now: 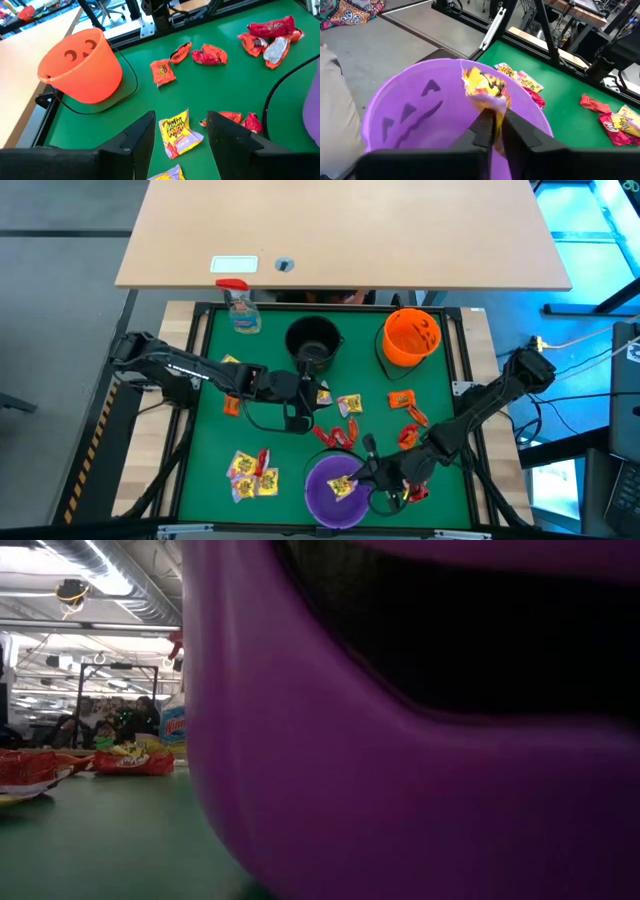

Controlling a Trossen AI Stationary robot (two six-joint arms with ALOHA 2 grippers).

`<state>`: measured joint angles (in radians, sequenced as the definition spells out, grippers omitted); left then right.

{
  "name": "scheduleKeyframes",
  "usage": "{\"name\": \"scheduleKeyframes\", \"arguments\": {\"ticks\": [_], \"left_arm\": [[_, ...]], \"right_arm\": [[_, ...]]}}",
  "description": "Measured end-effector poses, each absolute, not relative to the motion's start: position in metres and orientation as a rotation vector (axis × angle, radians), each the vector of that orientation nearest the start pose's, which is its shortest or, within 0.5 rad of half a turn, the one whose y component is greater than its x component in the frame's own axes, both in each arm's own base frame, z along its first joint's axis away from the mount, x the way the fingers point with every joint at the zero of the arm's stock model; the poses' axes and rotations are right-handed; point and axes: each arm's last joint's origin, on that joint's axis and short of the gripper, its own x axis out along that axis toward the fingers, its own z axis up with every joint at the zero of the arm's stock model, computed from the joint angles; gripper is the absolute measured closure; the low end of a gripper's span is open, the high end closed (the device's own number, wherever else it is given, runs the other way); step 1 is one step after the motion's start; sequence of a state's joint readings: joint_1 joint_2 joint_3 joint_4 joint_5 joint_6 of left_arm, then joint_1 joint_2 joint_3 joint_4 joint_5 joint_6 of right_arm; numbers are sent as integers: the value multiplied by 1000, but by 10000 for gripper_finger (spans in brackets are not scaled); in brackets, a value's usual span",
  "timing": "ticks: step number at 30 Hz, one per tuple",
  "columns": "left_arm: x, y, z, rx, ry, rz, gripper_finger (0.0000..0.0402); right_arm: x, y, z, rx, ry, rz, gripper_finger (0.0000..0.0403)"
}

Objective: Sort candy
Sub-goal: Put the yellow candy into the violet bucket

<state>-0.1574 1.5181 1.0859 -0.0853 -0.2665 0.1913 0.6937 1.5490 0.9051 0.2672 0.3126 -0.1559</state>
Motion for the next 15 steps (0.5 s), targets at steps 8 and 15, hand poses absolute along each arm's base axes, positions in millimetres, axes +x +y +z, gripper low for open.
{"name": "scheduleKeyframes", "arguments": {"ticks": [8,15], "left_arm": [[334,-45,272,294,508,60,234],[336,-45,275,305,479,60,234]], "right_arm": [[263,207,233,-318,306,373,264],[258,199,249,-318,276,307,241]]}}
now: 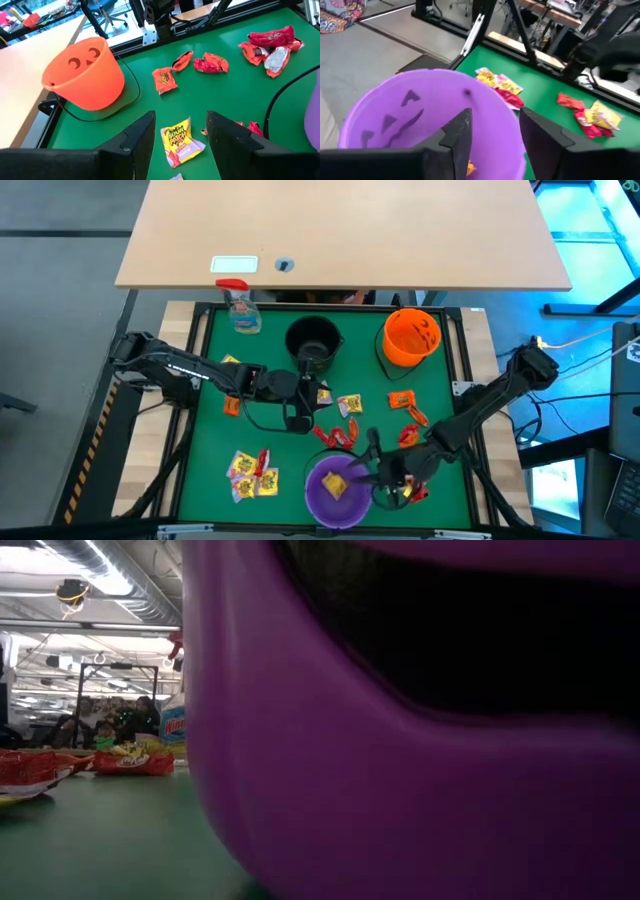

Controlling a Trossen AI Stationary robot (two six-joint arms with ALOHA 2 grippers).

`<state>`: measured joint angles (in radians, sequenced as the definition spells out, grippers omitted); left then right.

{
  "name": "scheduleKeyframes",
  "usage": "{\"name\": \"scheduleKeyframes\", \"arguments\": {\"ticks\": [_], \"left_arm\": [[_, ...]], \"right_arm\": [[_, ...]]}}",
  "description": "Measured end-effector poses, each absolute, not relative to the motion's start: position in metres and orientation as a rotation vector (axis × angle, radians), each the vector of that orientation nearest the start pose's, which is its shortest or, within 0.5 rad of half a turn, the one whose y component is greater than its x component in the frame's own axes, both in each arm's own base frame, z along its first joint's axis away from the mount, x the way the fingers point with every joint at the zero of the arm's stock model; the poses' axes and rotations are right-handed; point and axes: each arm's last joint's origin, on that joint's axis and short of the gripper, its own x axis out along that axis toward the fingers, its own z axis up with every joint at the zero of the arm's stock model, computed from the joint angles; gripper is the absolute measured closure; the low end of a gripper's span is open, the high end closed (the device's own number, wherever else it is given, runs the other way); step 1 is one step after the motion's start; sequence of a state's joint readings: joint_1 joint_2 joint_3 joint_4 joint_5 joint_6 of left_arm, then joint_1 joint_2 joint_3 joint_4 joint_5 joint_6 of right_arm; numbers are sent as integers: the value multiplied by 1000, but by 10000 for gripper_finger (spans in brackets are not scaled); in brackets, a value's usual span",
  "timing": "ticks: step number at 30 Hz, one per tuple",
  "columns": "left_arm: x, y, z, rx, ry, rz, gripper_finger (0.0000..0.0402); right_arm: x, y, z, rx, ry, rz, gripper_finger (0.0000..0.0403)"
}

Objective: Sort candy
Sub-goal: Put the yellow candy into the violet bucket

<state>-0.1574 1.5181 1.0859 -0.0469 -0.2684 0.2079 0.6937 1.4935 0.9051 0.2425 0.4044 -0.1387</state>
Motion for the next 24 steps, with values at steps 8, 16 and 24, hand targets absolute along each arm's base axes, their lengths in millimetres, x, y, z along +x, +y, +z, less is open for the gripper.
{"name": "scheduleKeyframes", "arguments": {"ticks": [8,16,24], "left_arm": [[336,-46,276,315,468,60,234],[336,-46,276,315,468,59,234],[335,-45,276,330,475,54,234]], "right_arm": [[242,186,276,-295,244,301,253],[236,179,275,-309,314,241,256],[227,170,258,-303,501,139,256]]}}
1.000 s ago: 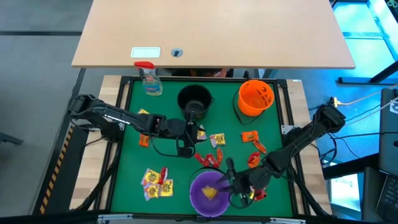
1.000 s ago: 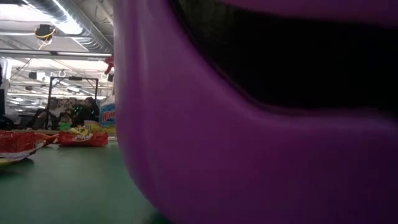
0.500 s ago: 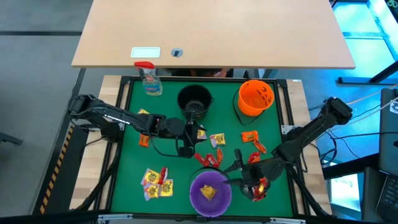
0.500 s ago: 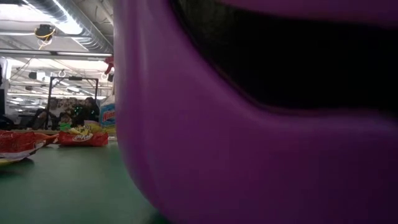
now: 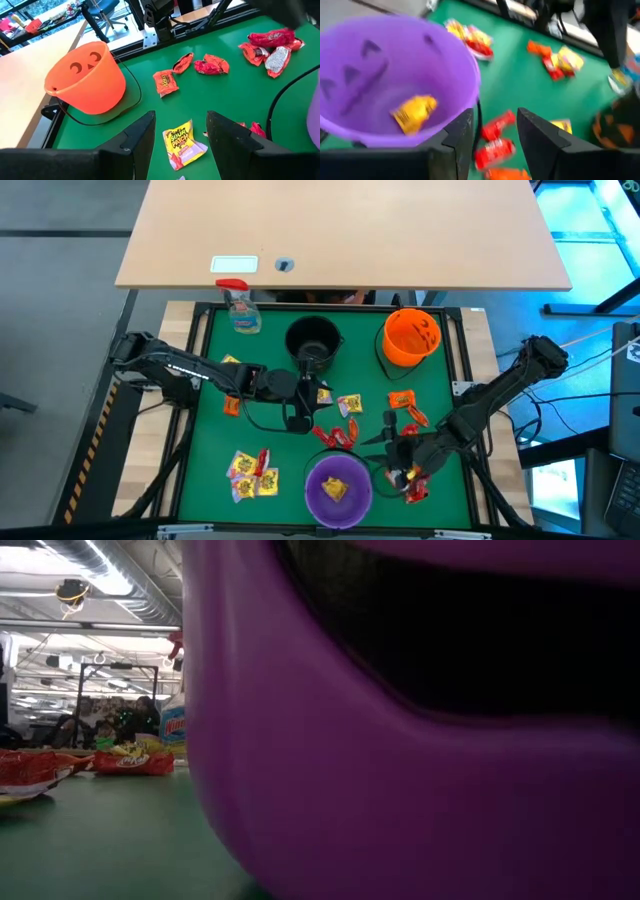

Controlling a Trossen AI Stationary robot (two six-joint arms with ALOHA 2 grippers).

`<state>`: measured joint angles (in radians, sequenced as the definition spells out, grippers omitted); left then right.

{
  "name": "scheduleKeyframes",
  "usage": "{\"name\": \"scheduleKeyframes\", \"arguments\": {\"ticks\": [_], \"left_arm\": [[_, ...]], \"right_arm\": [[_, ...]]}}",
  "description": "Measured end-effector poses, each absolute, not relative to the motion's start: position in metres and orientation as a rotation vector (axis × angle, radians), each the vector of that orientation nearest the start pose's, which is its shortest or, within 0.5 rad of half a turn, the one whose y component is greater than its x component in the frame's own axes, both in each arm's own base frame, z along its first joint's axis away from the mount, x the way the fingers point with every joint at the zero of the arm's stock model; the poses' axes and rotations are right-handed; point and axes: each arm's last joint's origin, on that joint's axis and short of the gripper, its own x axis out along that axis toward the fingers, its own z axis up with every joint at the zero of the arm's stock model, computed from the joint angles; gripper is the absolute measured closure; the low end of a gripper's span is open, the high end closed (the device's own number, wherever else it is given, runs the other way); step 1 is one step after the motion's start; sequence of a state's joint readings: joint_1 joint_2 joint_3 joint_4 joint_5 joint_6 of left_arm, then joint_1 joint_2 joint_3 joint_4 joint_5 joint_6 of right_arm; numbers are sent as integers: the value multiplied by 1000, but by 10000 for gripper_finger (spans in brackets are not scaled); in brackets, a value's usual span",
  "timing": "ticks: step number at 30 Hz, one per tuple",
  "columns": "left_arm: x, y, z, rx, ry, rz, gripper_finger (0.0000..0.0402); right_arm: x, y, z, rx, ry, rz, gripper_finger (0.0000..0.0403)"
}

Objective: Sort candy
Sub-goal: Put the yellow candy into the violet bucket

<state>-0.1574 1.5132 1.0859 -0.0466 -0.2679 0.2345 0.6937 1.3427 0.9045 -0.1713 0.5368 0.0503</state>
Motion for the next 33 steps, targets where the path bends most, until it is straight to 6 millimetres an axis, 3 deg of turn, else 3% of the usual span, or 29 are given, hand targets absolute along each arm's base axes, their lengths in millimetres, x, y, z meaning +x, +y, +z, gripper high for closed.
{"name": "scheduleKeyframes", "arguments": {"ticks": [10,19,29,33], "left_arm": [[307,-23,288,260,611,128,234],[277,-10,295,191,740,233,234],[240,-10,244,45,832,325,234],[224,-9,236,-14,807,414,234]], "right_arm": [[208,153,268,-273,534,70,256],[185,132,234,-218,502,18,256],[176,123,227,-203,463,-22,256],[175,122,226,-209,469,-23,256]]}}
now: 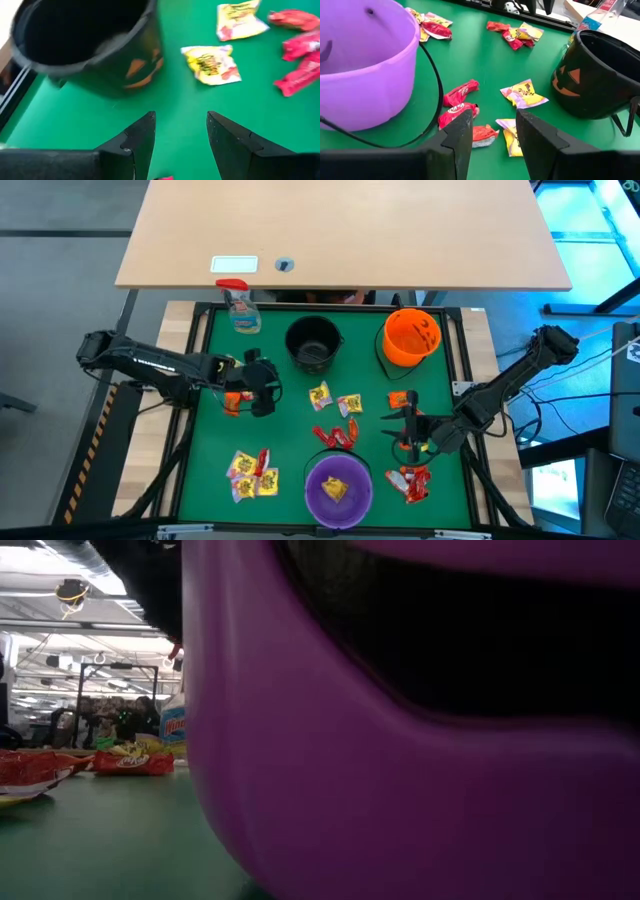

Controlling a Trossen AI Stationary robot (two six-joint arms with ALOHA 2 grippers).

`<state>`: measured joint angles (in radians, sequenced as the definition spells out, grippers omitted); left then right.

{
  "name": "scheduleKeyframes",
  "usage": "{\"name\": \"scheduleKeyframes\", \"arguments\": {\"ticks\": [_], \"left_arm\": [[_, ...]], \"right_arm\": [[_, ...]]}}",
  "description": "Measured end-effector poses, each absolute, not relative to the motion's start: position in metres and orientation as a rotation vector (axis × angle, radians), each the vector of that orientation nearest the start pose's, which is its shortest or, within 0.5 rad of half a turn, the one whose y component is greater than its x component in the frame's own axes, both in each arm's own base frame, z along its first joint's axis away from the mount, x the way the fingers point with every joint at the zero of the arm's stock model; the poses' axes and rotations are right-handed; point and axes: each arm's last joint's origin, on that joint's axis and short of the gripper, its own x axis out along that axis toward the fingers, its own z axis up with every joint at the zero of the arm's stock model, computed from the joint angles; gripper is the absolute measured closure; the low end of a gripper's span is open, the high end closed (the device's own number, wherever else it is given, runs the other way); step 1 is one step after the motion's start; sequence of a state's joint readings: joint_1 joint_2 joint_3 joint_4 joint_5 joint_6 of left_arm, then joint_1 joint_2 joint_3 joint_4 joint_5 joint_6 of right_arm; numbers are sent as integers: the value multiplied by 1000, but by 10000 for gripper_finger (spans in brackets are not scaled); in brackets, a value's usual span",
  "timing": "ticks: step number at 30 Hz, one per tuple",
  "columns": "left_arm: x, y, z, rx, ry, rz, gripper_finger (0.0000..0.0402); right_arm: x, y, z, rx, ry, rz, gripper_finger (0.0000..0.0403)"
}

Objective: Sort candy
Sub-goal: Put the yellow candy into the violet bucket

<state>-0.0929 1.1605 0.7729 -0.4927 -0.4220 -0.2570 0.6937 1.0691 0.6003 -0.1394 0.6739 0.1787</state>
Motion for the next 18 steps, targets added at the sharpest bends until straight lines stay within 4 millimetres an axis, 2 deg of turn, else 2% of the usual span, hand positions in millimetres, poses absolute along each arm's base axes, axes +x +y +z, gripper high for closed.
{"name": "scheduleKeyframes", "arguments": {"ticks": [10,18], "left_arm": [[197,11,212,-210,1032,741,234],[194,23,201,-364,1053,809,234]], "right_arm": [[175,121,225,-229,471,-60,256],[175,121,225,-232,473,-61,256]]}}
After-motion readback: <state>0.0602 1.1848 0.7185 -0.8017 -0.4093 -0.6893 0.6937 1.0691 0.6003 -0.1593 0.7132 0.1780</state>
